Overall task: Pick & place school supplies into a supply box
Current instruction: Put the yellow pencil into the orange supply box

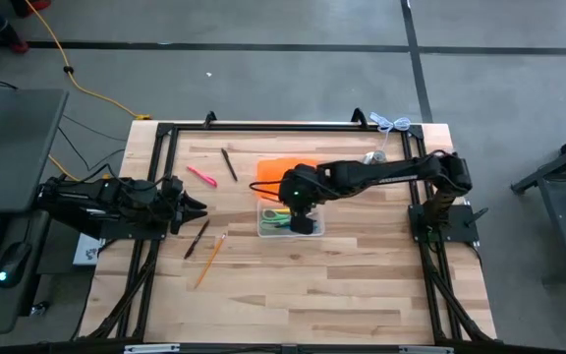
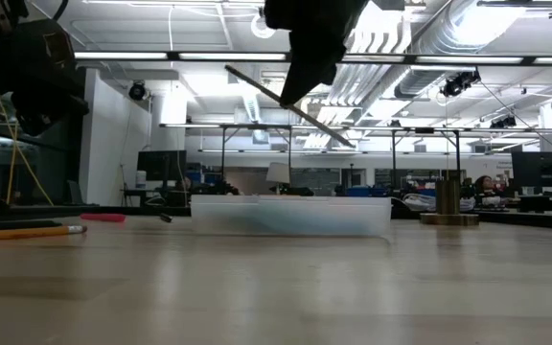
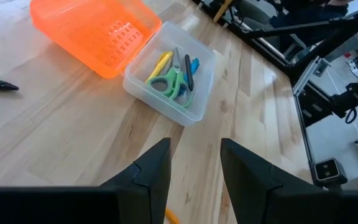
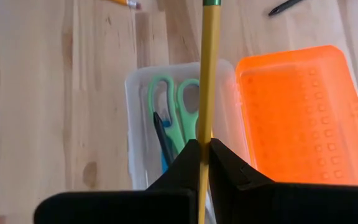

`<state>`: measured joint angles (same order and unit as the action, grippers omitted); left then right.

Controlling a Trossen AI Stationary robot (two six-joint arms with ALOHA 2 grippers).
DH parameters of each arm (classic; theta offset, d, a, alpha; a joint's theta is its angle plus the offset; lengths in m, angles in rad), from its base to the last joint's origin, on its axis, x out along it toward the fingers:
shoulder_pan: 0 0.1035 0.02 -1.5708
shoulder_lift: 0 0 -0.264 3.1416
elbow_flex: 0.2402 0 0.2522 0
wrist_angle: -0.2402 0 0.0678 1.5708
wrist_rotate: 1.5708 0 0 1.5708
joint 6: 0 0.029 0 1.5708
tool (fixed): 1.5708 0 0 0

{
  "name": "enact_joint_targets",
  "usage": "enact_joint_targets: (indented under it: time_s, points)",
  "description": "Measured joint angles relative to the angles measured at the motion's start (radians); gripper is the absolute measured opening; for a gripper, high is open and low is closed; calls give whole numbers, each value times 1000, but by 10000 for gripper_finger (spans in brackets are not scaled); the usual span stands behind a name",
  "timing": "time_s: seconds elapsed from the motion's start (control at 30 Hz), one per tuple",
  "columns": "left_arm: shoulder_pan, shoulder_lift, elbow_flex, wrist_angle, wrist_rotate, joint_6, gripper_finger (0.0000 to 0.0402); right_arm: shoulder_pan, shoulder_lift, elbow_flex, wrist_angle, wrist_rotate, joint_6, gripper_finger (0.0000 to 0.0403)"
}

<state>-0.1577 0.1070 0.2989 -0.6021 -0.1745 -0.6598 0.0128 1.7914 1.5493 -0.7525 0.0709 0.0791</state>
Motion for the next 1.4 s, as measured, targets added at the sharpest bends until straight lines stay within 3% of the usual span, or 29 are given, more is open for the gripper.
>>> enact_joint_targets:
  time_s: [0.37, 0.77, 1.4]
  points:
    - [0, 0, 0, 0, -3, 5, 170, 0, 153, 181, -181, 11, -72, 1]
    - [0, 0, 0, -2, -3, 8, 170, -2, 169, 183, -178, 23, -80, 1]
    - [0, 0, 0, -1, -2, 8, 170, -8, 284, 181, -179, -44, -81, 2]
